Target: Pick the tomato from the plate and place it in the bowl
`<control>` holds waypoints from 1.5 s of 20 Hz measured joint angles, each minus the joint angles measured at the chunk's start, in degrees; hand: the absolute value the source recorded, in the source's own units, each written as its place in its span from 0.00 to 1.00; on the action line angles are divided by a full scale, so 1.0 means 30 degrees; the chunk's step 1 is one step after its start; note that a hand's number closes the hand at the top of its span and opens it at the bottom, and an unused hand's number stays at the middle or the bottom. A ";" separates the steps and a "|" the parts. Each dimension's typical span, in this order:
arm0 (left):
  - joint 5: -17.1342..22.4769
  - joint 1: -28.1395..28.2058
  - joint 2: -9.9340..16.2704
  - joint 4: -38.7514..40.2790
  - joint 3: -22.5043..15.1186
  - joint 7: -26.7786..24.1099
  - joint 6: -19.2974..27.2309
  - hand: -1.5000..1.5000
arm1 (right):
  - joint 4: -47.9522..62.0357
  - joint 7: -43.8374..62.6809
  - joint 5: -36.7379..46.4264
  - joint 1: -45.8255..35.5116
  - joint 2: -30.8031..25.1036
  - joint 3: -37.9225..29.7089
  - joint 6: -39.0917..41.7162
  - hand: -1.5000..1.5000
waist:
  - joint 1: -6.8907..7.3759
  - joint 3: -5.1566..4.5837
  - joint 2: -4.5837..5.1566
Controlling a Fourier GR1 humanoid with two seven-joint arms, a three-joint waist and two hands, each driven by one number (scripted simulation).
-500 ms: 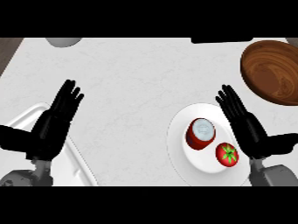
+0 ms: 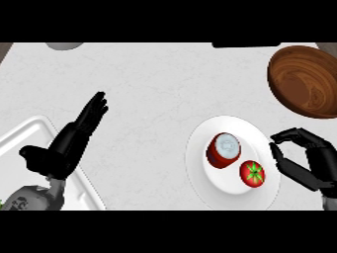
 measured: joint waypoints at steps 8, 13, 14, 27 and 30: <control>-0.0789 -0.0270 -0.0341 -0.0172 -0.0463 0.0596 -0.0974 0.50 | 0.0159 0.0294 0.3742 -0.0174 -0.0726 0.0914 -0.0805 0.00 | 0.0588 0.0014 0.0063; -0.1125 -0.0398 -0.0766 0.0219 -0.0694 0.0330 -0.0980 0.50 | -0.0996 0.4233 0.6498 -0.1293 -0.3649 0.2072 0.0595 0.00 | 0.0700 -0.0037 0.0076; -0.1230 -0.0506 -0.0861 0.0174 -0.0816 0.0409 -0.0944 0.50 | -0.1058 0.5102 0.6922 -0.1622 -0.4295 0.2337 0.1219 0.00 | 0.0768 -0.0046 0.0080; -0.1469 -0.0136 -0.0950 0.0589 -0.0654 -0.0136 -0.1536 0.50 | -0.4271 1.7685 0.2610 -0.5771 -0.7016 0.4790 1.2449 0.00 | 0.0944 -0.0037 0.0096; -0.1334 -0.0530 -0.0909 0.0640 -0.0059 0.0200 -0.1864 0.50 | -0.4164 1.9766 0.1704 -0.6773 -0.6145 0.4906 1.3472 0.00 | 0.0871 -0.0014 0.0097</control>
